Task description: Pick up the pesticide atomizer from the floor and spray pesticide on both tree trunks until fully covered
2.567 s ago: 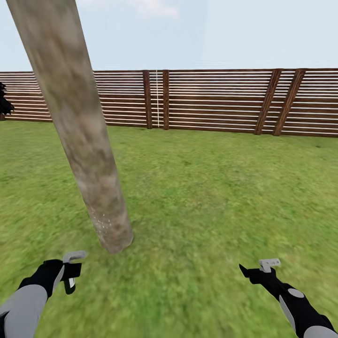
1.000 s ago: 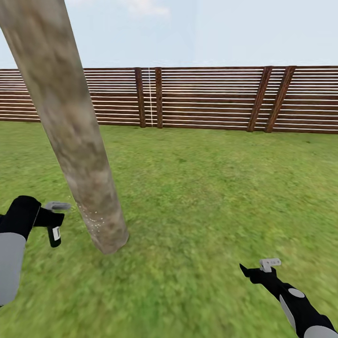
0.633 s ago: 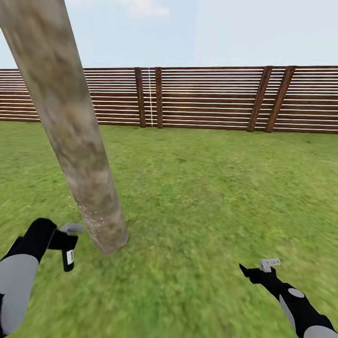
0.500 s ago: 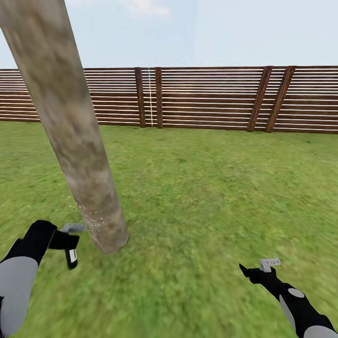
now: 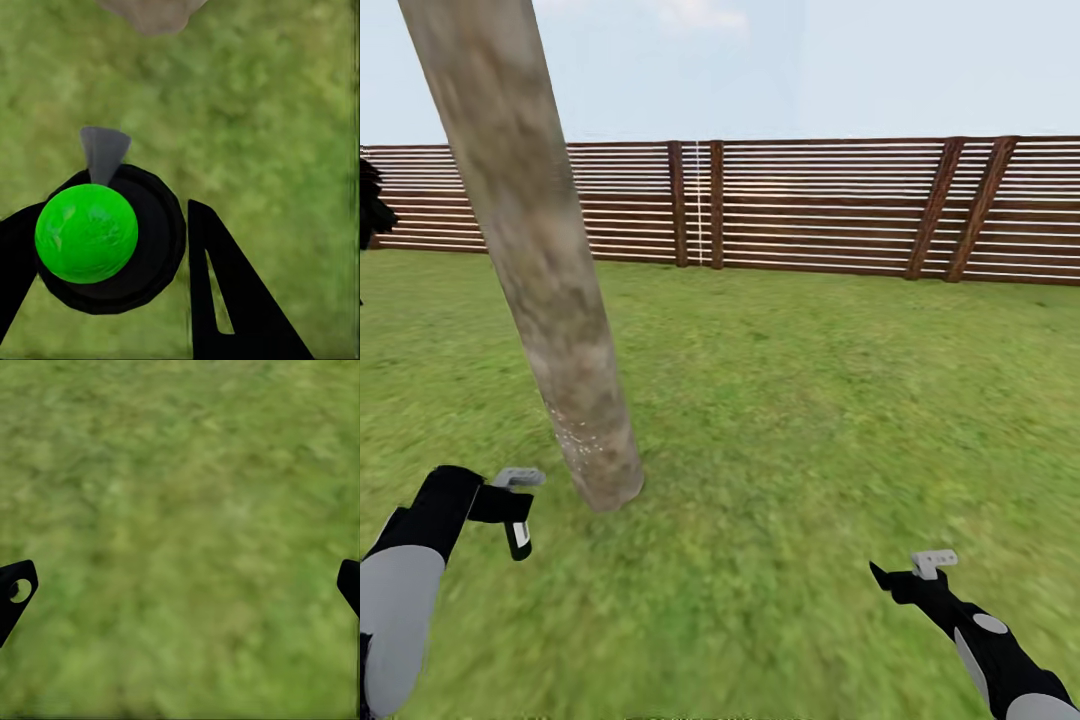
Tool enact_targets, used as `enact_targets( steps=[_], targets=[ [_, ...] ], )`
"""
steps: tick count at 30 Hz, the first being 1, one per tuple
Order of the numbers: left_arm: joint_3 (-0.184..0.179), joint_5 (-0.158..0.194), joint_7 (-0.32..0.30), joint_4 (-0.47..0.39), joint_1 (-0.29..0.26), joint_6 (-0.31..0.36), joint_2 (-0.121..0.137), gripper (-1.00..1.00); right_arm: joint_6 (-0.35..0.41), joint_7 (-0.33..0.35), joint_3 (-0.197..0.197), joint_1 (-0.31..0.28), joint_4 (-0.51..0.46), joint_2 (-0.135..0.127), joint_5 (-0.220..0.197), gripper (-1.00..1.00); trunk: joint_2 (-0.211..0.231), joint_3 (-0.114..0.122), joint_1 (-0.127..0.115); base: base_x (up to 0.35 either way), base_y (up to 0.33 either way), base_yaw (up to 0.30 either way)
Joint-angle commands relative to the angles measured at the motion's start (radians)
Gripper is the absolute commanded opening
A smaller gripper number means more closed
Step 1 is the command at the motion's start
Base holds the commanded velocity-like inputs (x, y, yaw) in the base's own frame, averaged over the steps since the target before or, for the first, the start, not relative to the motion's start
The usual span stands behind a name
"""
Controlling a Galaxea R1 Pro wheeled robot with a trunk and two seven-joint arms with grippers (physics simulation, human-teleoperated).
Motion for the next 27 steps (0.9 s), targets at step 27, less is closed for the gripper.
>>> enact_targets(
  steps=[27],
  targets=[
    [-0.021, 0.114, 0.089, -0.057, -0.095, 0.224, -0.038, -1.0, -0.002, -0.002, 0.0, 0.0, 0.001, 0.0, 0.0, 1.0, 0.0, -0.016, 0.0, 0.102, -0.158, 0.041]
  ],
)
